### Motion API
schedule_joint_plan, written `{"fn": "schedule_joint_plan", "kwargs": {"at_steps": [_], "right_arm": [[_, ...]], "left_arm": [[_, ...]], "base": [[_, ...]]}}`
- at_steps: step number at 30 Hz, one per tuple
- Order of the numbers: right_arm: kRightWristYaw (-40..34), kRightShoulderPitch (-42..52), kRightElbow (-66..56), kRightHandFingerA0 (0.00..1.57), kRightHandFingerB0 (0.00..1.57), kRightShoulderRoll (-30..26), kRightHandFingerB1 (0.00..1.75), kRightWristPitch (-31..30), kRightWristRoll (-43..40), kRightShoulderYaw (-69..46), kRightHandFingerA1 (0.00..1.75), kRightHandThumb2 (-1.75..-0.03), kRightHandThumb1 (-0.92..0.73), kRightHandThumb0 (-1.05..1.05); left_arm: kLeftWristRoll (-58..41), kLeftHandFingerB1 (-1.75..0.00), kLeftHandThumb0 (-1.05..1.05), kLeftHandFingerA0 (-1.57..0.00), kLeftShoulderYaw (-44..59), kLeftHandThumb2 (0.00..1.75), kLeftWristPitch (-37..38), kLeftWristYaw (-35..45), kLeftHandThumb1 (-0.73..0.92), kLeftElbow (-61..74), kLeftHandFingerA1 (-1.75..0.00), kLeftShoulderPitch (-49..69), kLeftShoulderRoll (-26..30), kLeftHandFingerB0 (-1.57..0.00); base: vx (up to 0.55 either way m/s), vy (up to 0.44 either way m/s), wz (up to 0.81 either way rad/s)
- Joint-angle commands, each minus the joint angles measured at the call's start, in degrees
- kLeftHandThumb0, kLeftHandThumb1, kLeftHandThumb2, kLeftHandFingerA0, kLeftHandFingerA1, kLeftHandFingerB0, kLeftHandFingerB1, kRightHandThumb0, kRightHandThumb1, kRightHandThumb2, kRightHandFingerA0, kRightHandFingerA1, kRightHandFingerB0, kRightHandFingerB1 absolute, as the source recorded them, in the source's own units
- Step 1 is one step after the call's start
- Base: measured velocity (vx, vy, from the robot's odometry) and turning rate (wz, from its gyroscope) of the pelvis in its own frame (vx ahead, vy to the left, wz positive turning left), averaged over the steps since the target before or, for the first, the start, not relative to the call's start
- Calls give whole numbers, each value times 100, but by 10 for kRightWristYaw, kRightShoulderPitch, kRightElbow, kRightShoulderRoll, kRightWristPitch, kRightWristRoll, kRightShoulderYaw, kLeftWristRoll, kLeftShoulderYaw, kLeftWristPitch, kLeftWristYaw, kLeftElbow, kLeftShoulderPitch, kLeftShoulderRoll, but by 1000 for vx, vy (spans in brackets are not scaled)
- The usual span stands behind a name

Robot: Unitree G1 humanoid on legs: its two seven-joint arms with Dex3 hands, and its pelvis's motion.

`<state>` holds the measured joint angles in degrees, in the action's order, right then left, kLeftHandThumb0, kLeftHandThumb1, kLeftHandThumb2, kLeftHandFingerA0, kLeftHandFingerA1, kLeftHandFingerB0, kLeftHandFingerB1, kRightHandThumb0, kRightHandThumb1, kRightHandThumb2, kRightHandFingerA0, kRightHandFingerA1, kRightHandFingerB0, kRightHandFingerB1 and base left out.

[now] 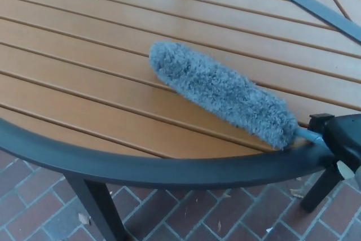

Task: The robot walks towards a desk kept outside and uses its right hand to up pick up the grey duster kept on it and uses it to clean the table by swiping it twice

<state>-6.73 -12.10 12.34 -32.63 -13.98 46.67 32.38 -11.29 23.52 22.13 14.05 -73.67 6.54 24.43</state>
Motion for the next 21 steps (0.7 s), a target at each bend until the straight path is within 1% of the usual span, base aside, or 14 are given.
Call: {"fn": "schedule_joint_plan", "kwargs": {"at_steps": [1,3,4,7,8,10,11,14,18,19,20,21], "right_arm": [[57,54,-63,93,81,-30,146,76,-19,8,172,-82,-75,-28],[74,67,-110,93,81,-44,146,86,-34,-5,172,-82,-75,-28],[108,74,-156,89,74,-37,123,60,-62,-27,175,-81,-75,-25],[128,80,-178,89,74,-33,123,47,-71,-39,175,-81,-75,-25],[138,77,-198,90,81,-25,109,43,-95,-57,173,-81,-64,-26],[154,75,-225,90,81,-15,109,38,-124,-81,173,-81,-64,-26],[166,77,-239,90,77,-11,165,48,-145,-93,175,-113,-57,-29],[183,82,-254,90,77,-8,165,64,-168,-106,175,-113,-57,-29],[193,85,-257,90,77,-4,165,66,-167,-114,175,-113,-57,-29],[210,103,-287,89,77,-9,162,85,-191,-118,175,-105,-58,-29],[215,108,-296,89,77,-10,162,91,-198,-120,175,-105,-58,-29],[226,115,-312,90,77,-2,163,80,-219,-128,175,-117,-53,-25]], "left_arm": [[6,-50,-7,-75,-2,59,-5,-3,65,0,-51,3,14,-71],[4,-50,-7,-75,-1,59,-8,-3,65,-2,-51,3,14,-71],[1,-50,-7,-77,1,58,-12,-1,63,-5,-52,3,13,-71],[0,-50,-7,-77,2,58,-13,-1,63,-6,-52,3,13,-71],[0,-50,-8,-78,2,58,-13,-1,61,-5,-52,3,13,-71],[1,-50,-8,-78,1,58,-12,-2,61,-4,-52,4,12,-71],[3,-50,-9,-77,-1,59,-13,-5,64,-4,-51,2,12,-71],[6,-50,-9,-77,-4,59,-14,-10,64,-4,-51,0,13,-71],[6,-50,-9,-77,-4,59,-14,-10,64,-4,-51,0,13,-71],[6,-50,-10,-76,-4,58,-15,-10,64,-6,-51,0,12,-71],[6,-50,-10,-76,-4,58,-16,-10,64,-6,-51,0,12,-71],[5,-50,-9,-74,-4,59,-16,-8,65,-7,-51,0,11,-69]], "base": [[0,0,0],[0,0,0],[0,0,10],[0,0,0],[0,0,0],[0,0,0],[0,0,0],[0,0,0],[0,0,0],[0,0,0],[0,0,0],[0,0,0]]}}
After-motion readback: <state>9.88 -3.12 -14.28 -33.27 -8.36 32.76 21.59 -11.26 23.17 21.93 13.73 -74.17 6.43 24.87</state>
